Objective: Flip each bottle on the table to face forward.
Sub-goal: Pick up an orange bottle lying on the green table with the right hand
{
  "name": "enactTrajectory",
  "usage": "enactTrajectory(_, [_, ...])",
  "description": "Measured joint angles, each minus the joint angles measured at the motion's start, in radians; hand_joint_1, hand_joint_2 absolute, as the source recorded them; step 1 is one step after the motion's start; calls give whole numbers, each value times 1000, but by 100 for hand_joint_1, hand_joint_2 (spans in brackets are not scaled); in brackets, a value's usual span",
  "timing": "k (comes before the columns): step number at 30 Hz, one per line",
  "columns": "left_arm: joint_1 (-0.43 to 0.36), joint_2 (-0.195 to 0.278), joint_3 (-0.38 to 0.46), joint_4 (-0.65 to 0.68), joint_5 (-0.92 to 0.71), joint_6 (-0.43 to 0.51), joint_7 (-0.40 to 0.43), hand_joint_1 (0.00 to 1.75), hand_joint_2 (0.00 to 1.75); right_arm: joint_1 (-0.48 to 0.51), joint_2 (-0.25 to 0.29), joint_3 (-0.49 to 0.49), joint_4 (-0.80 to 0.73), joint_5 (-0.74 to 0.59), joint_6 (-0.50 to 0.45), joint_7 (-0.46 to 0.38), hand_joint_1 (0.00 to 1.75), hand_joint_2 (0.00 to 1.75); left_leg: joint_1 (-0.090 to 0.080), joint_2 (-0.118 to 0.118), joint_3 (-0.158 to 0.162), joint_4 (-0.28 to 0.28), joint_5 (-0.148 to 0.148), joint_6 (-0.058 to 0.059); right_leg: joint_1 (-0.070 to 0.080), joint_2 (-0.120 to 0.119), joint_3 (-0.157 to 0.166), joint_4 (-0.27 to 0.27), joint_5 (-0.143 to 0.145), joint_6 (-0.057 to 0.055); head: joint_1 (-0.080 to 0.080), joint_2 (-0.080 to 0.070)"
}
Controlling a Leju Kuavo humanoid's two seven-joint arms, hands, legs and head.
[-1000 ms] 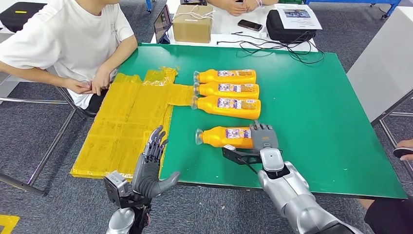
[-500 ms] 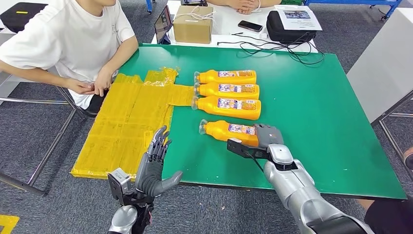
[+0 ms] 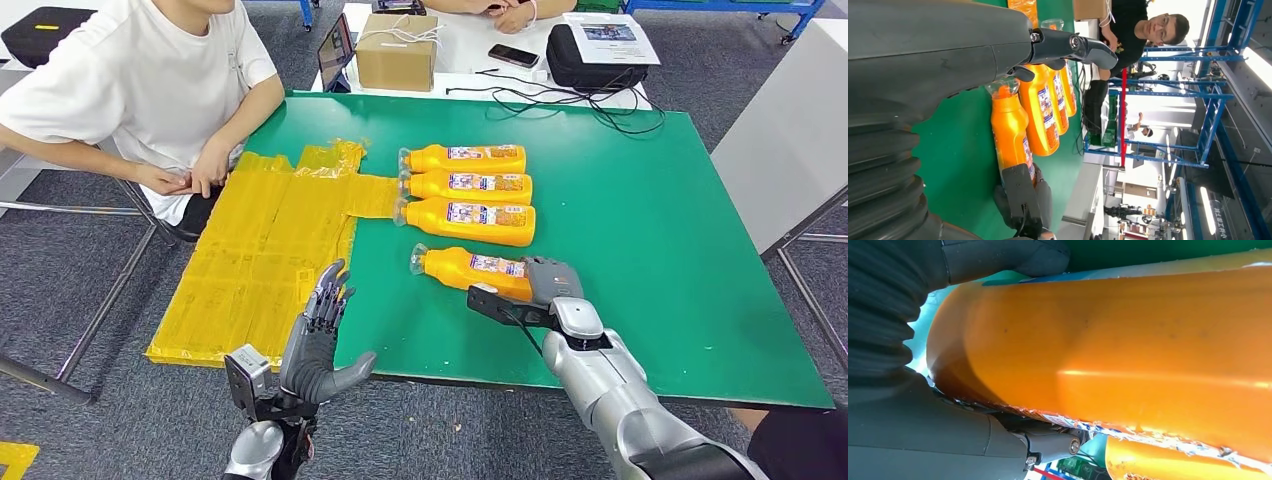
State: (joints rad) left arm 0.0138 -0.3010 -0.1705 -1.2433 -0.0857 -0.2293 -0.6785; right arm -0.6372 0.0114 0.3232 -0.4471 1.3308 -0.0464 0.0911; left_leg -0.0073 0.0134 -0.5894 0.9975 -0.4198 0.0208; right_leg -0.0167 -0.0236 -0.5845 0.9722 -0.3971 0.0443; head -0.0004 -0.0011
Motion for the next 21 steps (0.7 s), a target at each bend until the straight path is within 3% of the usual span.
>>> enactTrajectory(4, [0,0,0,0,2,0,-3,0,175,2,0,-5,0,-32,-7,-46,175,175,0,0,0,0,0,0,0,0,1,0,0,0,0,0])
enactTrajectory(11, [8,7,2,-5,37,-6,-19,0,175,78,17,-101,-60,-397,-4,-387,175,175,0,8,5,-1,-5,-1,0,6,4,0,0,0,0,0])
enactTrajectory(13, [21,8,4,-13,79,-35,-1,0,175,144,37,-112,-143,-525,-8,-442,175,175,1,9,6,-1,-5,-2,1,7,4,0,0,-1,0,0])
enactTrajectory(16, [47,8,10,-17,244,-169,101,0,175,291,79,-128,-337,-716,-71,-494,175,175,3,4,2,-1,-5,-2,3,4,2,0,-2,-1,0,0])
enactTrajectory(18, [68,10,13,-15,325,-244,141,0,175,395,110,-133,-486,-788,-128,-479,175,175,3,1,-4,-1,-4,-3,3,3,-3,1,-3,-1,0,0])
enactTrajectory(21, [92,17,18,-11,346,-293,133,0,175,494,139,-135,-669,-834,-195,-462,175,175,3,1,-11,-1,-3,-3,3,2,-9,1,-2,-1,0,0])
